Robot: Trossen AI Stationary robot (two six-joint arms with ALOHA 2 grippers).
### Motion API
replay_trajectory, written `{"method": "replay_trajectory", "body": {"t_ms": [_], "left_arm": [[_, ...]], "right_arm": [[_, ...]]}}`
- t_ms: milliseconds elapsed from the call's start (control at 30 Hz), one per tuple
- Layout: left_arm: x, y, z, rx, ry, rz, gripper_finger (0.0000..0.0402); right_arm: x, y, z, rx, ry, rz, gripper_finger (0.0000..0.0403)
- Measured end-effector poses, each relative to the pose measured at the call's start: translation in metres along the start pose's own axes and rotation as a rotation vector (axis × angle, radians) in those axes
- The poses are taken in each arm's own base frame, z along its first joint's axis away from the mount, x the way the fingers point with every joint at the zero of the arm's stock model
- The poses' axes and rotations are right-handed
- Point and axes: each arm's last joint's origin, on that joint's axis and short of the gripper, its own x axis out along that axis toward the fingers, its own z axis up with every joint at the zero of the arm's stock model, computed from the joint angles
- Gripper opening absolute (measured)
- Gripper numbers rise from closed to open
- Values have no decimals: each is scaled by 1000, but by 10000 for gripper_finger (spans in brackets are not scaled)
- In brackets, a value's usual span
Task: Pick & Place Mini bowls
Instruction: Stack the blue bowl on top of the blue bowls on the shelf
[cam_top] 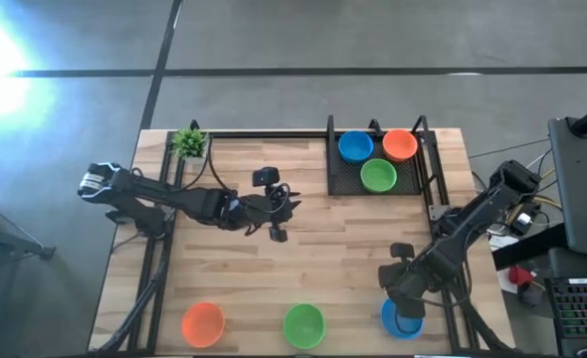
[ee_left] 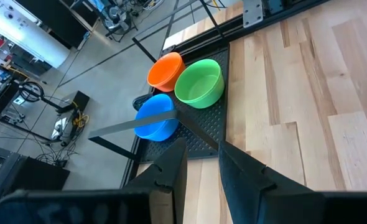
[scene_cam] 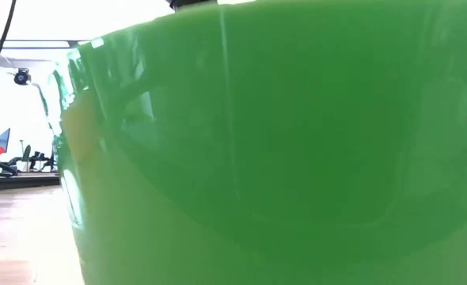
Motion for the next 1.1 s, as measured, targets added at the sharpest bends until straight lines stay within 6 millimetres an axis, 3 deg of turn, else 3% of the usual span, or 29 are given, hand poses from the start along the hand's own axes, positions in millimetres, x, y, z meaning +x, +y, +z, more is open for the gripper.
{"method": "replay_trajectory", "body": {"t_ms": [400,1100], "left_arm": [[0,0,0,26,2,0,92],[0,0,-1,48,7,1,92]], "right_arm": [[17,6,-10,-37,-31,50,116],[49,-5,-26,-21,11,88,121]]}}
